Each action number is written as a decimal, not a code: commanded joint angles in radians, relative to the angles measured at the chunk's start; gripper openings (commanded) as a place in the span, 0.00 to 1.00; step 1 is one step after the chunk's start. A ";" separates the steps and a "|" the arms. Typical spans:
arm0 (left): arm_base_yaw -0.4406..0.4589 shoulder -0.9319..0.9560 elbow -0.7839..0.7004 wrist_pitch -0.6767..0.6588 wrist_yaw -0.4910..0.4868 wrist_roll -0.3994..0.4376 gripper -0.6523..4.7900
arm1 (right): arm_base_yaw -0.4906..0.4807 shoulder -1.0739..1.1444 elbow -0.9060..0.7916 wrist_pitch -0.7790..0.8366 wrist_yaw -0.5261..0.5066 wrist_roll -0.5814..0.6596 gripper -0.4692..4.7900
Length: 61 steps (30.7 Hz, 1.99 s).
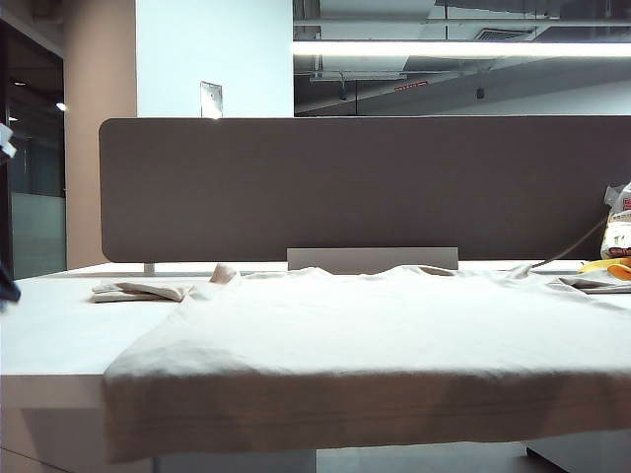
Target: Fold the bottom side of the T-shirt horizontally towards the center, about one-third of the way, then fold the sleeve back towards the center, creating a straight line along the edge of the T-shirt, and finally fold the bottom of the T-shirt up towards the top, creating a neat rectangle.
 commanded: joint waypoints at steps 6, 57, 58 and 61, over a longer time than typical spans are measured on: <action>-0.001 0.092 0.005 0.022 0.196 -0.089 0.49 | -0.157 0.161 0.007 -0.041 -0.285 0.116 0.49; -0.044 0.724 0.159 0.364 0.389 -0.165 0.44 | -0.346 0.557 0.006 0.037 -0.466 0.119 0.39; -0.051 0.727 0.162 0.363 0.388 -0.164 0.42 | -0.346 0.557 0.006 0.037 -0.466 0.119 0.36; -0.054 0.728 0.163 0.363 0.389 -0.164 0.31 | -0.346 0.557 0.006 0.036 -0.473 0.118 0.22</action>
